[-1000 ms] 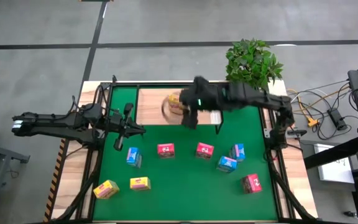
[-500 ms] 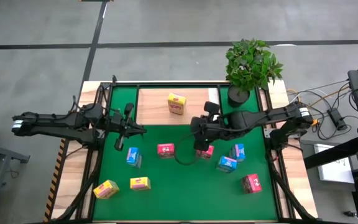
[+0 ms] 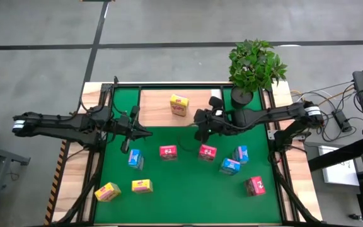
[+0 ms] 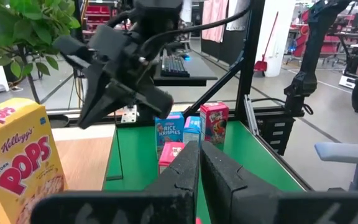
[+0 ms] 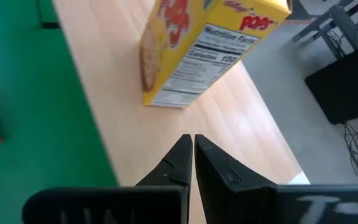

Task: Stack cereal on shelf
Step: Put the top yellow cereal box on the shelf

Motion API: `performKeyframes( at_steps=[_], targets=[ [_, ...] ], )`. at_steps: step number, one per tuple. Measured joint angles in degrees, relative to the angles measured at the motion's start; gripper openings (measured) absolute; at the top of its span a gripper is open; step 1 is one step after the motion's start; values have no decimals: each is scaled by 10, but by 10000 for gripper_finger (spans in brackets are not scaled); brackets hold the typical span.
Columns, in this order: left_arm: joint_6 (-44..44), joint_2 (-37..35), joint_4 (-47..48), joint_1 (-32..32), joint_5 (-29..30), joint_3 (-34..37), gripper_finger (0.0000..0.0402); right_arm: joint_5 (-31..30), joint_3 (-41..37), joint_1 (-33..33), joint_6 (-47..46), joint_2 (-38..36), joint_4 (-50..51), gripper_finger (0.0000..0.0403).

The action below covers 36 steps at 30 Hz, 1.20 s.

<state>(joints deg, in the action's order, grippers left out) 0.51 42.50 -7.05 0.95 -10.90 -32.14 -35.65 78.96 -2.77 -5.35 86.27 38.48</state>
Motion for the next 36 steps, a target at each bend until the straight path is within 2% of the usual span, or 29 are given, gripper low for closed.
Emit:
performKeyframes(
  at_steps=[6, 13, 36],
  targets=[
    [0, -5, 0, 0, 0, 0, 0, 2, 0, 23, 24, 10, -17, 9],
    [0, -12, 0, 0, 0, 0, 0, 54, 0, 41, 77, 30, -109, 9],
    [0, -14, 4, 0, 0, 0, 0, 56, 5, 95, 232, 113, -306, 9]
  ],
)
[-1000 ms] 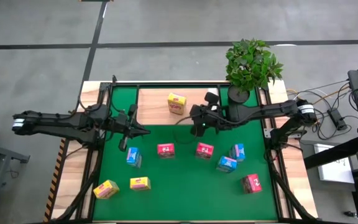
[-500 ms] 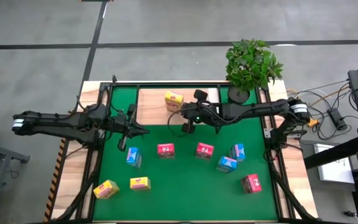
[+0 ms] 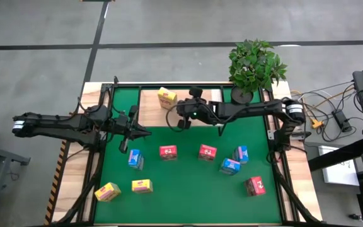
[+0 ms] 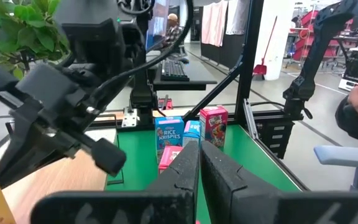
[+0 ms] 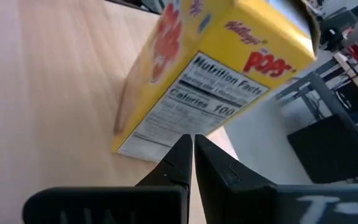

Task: Stack cereal on shelf
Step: Put the top yellow cereal box on the shelf

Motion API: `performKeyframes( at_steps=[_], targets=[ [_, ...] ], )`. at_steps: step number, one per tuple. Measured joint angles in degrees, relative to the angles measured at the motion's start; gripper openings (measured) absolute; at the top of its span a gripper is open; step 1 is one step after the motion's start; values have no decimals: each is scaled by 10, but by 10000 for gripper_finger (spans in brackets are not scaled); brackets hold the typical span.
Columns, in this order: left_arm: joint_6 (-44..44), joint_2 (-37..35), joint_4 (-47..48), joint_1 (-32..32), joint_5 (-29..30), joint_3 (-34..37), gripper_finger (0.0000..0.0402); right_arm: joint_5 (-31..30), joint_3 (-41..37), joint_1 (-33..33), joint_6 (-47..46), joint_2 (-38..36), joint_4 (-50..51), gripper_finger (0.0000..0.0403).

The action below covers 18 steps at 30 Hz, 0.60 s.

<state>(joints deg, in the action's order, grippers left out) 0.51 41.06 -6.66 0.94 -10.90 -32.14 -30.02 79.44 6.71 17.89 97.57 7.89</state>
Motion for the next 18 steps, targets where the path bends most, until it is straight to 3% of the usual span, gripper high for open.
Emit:
performKeyframes(
  at_steps=[13, 18],
  targets=[
    [0, 0, -3, 0, 0, 0, 0, 23, 0, 35, 46, 30, -86, 9],
    [0, 1, -5, 0, 0, 0, 0, 82, 0, 38, 49, 38, -128, 9]
  ],
)
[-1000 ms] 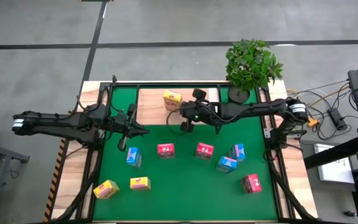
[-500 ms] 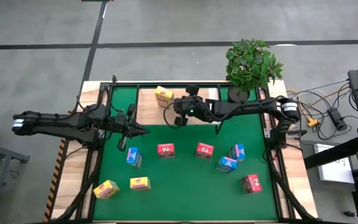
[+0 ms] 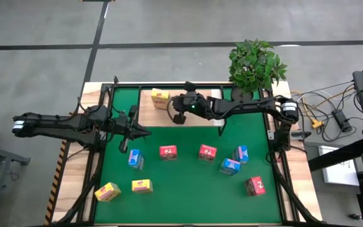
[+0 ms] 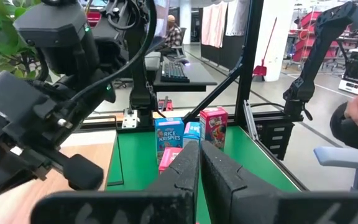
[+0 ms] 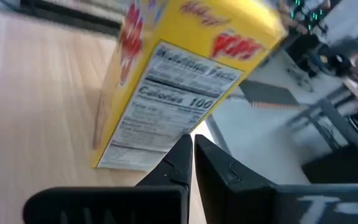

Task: Stack cereal on shelf
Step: Put the top yellow cereal box on the shelf

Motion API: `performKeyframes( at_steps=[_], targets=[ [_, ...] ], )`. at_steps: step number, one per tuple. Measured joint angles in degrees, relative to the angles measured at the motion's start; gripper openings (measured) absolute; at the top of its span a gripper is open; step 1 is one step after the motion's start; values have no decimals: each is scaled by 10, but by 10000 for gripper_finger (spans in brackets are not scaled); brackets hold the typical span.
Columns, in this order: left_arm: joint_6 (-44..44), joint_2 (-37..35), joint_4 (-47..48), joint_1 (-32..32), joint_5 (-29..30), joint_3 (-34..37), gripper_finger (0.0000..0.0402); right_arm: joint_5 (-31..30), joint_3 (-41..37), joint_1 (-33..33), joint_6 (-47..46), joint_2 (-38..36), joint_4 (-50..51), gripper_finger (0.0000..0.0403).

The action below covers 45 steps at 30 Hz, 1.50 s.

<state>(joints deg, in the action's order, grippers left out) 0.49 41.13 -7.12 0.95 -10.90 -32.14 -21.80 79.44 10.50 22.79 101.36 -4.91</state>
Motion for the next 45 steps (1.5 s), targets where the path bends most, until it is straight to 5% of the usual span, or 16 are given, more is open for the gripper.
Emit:
performKeyframes(
  at_steps=[11, 31, 45],
  targets=[
    [27, 17, -4, 0, 0, 0, 0, -21, -16, -24, -11, -74, 42, 9],
    [70, 160, -174, -1, 5, 0, 0, -17, -315, -150, -27, -318, -124, 9],
    [169, 198, -111, -1, 278, 0, 0, 55, -414, -169, -18, -407, -215, 9]
  ],
)
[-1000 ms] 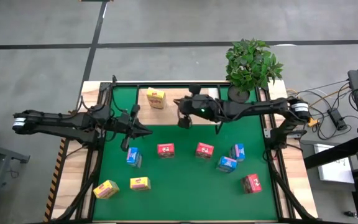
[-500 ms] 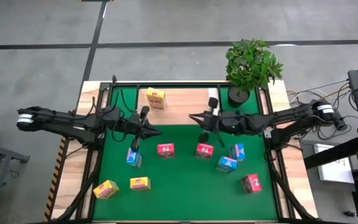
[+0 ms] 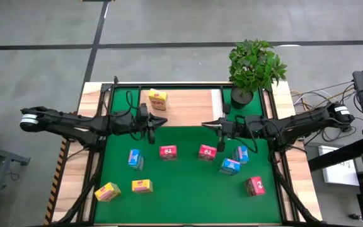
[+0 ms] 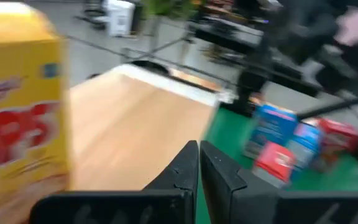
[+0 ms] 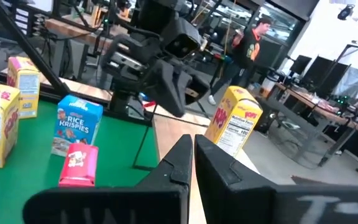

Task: Stack cereal on shelf
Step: Put the top yellow cereal box on the shelf

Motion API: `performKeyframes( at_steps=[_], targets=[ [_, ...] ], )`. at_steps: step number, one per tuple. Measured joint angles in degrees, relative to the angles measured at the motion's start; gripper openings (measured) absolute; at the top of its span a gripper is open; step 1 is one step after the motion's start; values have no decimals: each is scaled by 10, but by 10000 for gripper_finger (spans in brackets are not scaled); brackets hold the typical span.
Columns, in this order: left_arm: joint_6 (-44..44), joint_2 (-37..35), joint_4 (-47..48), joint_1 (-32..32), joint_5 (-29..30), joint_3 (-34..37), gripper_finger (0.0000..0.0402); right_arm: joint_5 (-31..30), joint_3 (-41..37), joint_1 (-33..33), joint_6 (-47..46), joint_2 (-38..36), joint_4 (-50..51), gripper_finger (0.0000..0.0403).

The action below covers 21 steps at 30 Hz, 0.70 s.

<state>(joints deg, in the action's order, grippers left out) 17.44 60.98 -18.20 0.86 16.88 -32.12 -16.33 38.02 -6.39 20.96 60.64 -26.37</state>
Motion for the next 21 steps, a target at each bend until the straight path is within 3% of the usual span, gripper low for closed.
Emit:
performKeyframes(
  at_steps=[7, 14, 21],
  targets=[
    [81, 42, -3, 0, 48, 0, 0, -1, -11, 0, -1, -6, 0, 9],
    [84, 63, -20, 1, 78, -16, 0, -1, -11, 0, 2, -14, 30, 9],
    [72, 86, 127, 1, 141, -99, 0, -2, -11, 0, 7, -23, 41, 9]
  ],
)
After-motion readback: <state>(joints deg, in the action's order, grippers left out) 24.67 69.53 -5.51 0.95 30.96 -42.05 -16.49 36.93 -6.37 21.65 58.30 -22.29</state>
